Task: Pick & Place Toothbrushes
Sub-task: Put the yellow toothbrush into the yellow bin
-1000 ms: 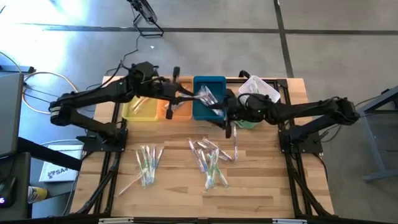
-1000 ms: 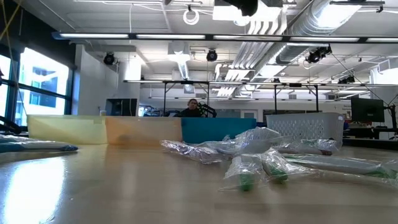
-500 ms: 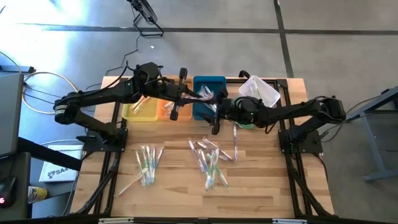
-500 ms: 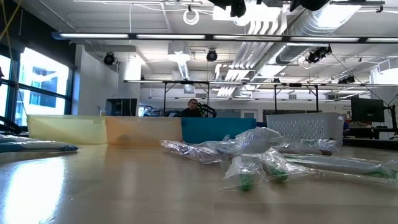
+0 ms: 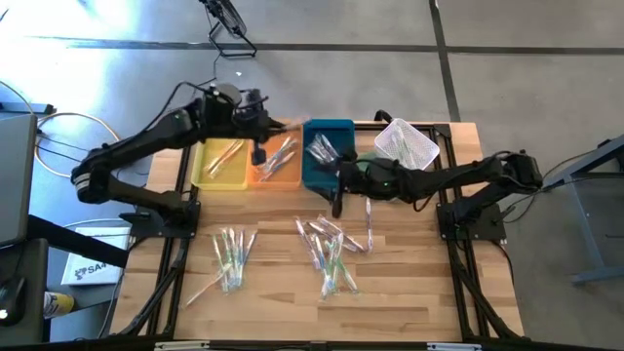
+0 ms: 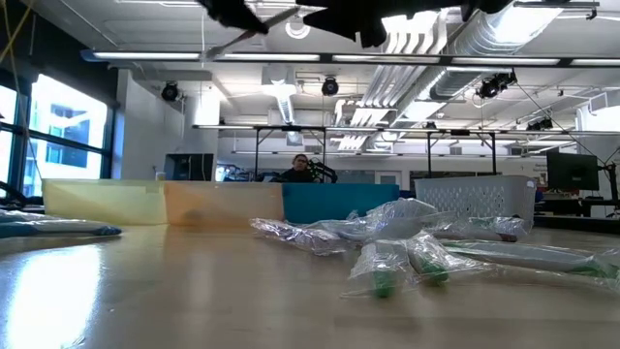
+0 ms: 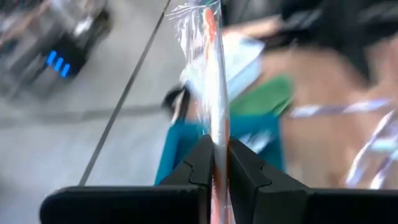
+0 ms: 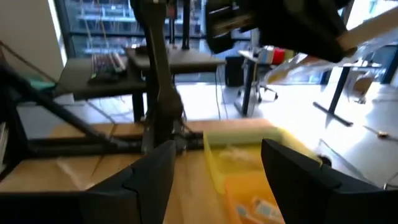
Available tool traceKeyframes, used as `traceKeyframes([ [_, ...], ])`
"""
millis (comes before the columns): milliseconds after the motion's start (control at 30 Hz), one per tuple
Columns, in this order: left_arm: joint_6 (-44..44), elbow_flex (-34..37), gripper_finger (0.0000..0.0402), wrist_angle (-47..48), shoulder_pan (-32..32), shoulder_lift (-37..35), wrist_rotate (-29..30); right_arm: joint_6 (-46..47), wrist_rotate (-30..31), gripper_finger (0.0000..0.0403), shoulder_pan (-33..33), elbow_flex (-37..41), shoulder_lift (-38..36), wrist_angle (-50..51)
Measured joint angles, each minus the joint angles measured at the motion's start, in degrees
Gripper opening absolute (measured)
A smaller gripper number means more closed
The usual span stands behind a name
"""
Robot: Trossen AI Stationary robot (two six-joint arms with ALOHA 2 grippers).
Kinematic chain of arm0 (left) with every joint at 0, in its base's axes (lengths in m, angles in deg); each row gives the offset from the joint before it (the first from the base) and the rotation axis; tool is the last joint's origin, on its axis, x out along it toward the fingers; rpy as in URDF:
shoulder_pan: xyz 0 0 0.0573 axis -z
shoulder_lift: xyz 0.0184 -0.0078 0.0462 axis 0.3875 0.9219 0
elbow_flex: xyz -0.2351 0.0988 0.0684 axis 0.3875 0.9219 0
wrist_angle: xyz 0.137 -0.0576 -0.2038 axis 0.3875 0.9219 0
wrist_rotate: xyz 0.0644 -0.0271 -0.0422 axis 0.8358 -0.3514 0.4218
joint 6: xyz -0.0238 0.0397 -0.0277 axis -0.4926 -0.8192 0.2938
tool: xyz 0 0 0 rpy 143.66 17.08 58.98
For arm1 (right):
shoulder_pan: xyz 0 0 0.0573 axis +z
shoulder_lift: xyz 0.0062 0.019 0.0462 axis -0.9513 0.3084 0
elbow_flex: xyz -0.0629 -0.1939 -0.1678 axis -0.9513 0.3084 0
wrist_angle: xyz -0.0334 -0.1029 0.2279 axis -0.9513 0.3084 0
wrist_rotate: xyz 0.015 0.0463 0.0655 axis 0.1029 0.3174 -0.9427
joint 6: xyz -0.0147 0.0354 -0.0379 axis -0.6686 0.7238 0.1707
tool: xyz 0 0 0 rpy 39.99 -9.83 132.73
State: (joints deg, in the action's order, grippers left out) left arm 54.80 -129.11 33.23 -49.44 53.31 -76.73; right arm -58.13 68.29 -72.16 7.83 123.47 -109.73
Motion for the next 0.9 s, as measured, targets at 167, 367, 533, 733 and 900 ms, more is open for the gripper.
traceKeyframes([
  [167, 1.0, 0.6, 0.0019, 8.5, -6.1, -0.6, 7.9, 0.1, 0.0, 0.0231, 0.8, 0.0, 0.0, 2.7],
  [367, 4.4, 8.6, 0.0019, 7.1, -14.3, -0.6, 9.6, 0.1, 0.0, 0.0231, 1.8, 0.0, 0.0, 4.8],
  [533, 8.4, 17.4, 0.0019, 5.1, -21.8, -0.6, 9.5, 0.1, 0.0, 0.0231, 2.8, 0.0, 0.0, 7.4],
  [733, 12.4, 24.2, 0.0019, 5.0, -27.8, -0.6, 9.6, 0.2, 0.0, 0.0231, 3.1, 0.0, 0.0, 9.7],
  [900, 15.0, 28.1, 0.0019, 3.9, -30.2, -0.6, 12.8, 0.2, 0.0, 0.0231, 3.1, 0.0, -0.1, 10.3],
])
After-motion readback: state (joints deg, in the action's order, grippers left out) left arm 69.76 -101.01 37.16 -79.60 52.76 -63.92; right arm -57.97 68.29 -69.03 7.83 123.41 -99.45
